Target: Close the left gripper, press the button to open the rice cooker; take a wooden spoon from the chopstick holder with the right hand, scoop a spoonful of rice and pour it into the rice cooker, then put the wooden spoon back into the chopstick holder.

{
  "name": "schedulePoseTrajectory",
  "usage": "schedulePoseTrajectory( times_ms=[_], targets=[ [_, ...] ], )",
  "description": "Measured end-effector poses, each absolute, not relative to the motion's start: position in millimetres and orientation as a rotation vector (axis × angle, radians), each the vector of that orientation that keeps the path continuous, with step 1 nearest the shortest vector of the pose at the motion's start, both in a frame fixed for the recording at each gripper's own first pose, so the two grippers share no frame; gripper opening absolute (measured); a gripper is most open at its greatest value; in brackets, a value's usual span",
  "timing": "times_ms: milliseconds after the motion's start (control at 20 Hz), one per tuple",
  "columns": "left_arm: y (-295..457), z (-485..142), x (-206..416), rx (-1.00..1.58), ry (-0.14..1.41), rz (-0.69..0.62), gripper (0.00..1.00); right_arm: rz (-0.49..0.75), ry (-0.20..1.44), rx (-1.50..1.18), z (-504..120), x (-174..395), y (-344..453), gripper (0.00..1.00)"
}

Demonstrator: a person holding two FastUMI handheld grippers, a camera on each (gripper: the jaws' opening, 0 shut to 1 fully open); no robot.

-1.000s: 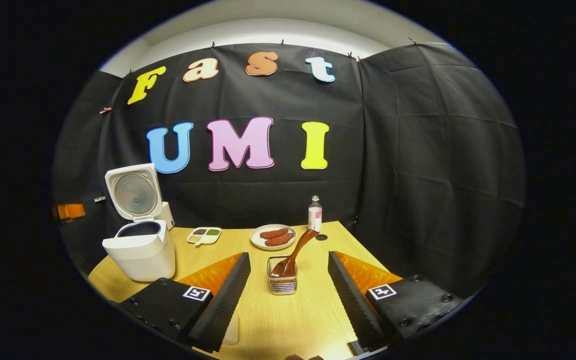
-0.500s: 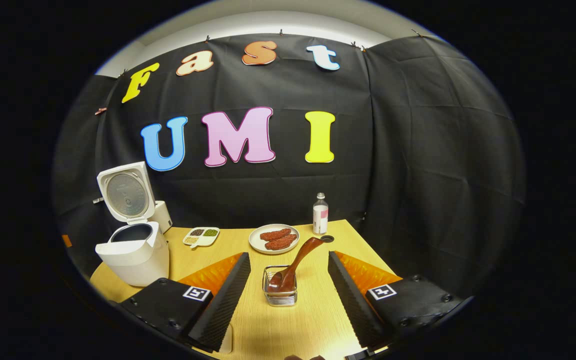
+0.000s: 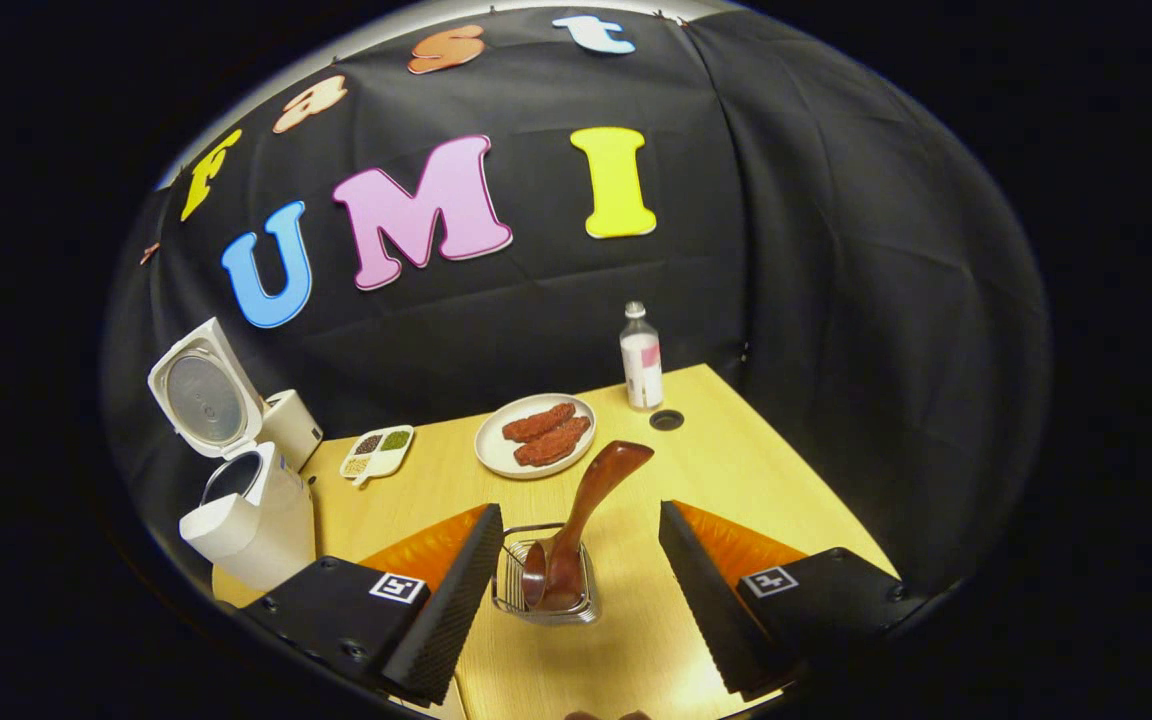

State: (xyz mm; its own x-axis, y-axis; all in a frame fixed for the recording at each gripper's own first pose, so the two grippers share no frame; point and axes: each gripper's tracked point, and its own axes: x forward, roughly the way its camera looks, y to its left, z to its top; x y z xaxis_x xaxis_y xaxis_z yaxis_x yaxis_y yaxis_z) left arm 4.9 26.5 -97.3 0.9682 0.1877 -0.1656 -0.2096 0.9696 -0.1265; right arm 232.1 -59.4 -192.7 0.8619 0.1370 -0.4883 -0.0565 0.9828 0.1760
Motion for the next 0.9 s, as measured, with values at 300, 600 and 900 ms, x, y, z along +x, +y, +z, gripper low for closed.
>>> schedulePoseTrajectory(
  times_ms=[300, 600, 900],
  targets=[
    [-2.1, -109.9, 4.4, -0.113, 0.187, 0.237, 0.95, 0.057, 0.607, 0.281, -241.2, 283.1, -62.4, 0.99],
    [-29.8, -118.9, 3.7, -0.109, 0.207, 0.241, 0.95, 0.046, 0.650, 0.393, -259.1, 306.5, -55.6, 0.92],
    [-51.2, -127.3, 7.6, -0.103, 0.230, 0.212, 0.95, 0.052, 0.641, 0.428, -244.7, 304.5, -47.9, 0.35]
  ],
)
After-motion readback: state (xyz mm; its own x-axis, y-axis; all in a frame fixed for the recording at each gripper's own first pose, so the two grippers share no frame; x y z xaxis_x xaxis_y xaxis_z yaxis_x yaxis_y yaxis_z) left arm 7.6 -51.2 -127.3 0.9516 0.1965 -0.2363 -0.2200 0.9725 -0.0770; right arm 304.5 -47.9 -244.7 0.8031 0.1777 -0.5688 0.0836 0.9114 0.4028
